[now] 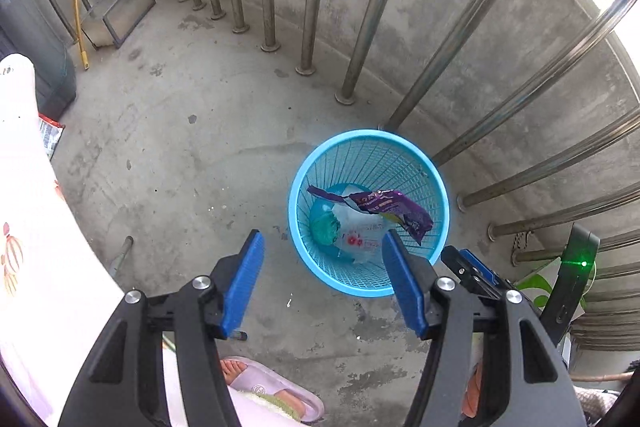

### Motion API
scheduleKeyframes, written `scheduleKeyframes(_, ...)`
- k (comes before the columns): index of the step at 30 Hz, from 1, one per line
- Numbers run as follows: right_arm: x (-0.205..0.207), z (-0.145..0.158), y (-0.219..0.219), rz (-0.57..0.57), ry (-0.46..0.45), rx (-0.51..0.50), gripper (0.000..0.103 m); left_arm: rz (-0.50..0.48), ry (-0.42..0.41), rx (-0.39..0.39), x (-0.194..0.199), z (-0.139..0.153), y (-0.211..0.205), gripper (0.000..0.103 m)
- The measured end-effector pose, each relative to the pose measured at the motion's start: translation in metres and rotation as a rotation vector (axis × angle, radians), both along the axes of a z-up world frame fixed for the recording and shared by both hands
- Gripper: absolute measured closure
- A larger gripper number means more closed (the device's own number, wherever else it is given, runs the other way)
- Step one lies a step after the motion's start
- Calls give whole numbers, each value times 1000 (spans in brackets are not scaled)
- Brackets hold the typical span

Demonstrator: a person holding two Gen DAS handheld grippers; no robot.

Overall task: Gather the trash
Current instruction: 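Open both tools to drop the green and clear bags into the basket, then move both tools back over the table toward the remaining trash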

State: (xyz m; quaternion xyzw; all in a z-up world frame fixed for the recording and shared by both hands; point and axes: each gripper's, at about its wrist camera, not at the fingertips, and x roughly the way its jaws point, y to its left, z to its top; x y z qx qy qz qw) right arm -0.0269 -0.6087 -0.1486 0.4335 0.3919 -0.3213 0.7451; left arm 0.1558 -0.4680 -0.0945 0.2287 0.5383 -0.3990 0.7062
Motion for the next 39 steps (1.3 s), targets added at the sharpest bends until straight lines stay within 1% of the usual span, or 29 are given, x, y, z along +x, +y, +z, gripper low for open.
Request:
scheduleKeyframes(2, 1, 20, 5, 20, -53, -26, 70, 5, -43, -41, -8, 23, 15, 44)
scheduleKeyframes(5, 4, 53, 17, 60, -116, -73, 62, 9, -90, -117, -20, 60, 45, 44)
scheduleKeyframes(8, 8, 78, 28, 110, -171, -85, 61, 12, -134, -190, -32, 94, 81, 44)
scheduleKeyframes(12, 12, 105, 48, 186, -243, -85, 60, 49, -200, -266, -46, 129, 135, 44)
scheduleKeyframes(16, 18, 120, 70, 277, -279, -86, 59, 116, -262, -310, -58, 153, 192, 44)
scheduleKeyframes(24, 38, 147, 132, 499, -340, -54, 58, 248, -400, -327, -90, 174, 310, 44)
scheduleKeyframes(26, 43, 155, 148, 561, -355, -55, 58, 305, -433, -321, -98, 174, 339, 44)
scheduleKeyframes(30, 59, 165, 181, 682, -375, -36, 58, 428, -458, -333, -110, 180, 402, 44)
scheduleKeyframes(33, 75, 168, 204, 759, -382, -19, 58, 506, -514, -333, -123, 184, 445, 44)
scheduleKeyframes(35, 84, 171, 220, 808, -387, -6, 58, 556, -559, -317, -132, 183, 464, 44)
scheduleKeyframes(36, 89, 170, 227, 828, -384, 0, 58, 574, -568, -313, -134, 182, 472, 44)
scheduleKeyframes(39, 99, 170, 249, 883, -374, 15, 58, 627, -568, -297, -137, 169, 490, 44)
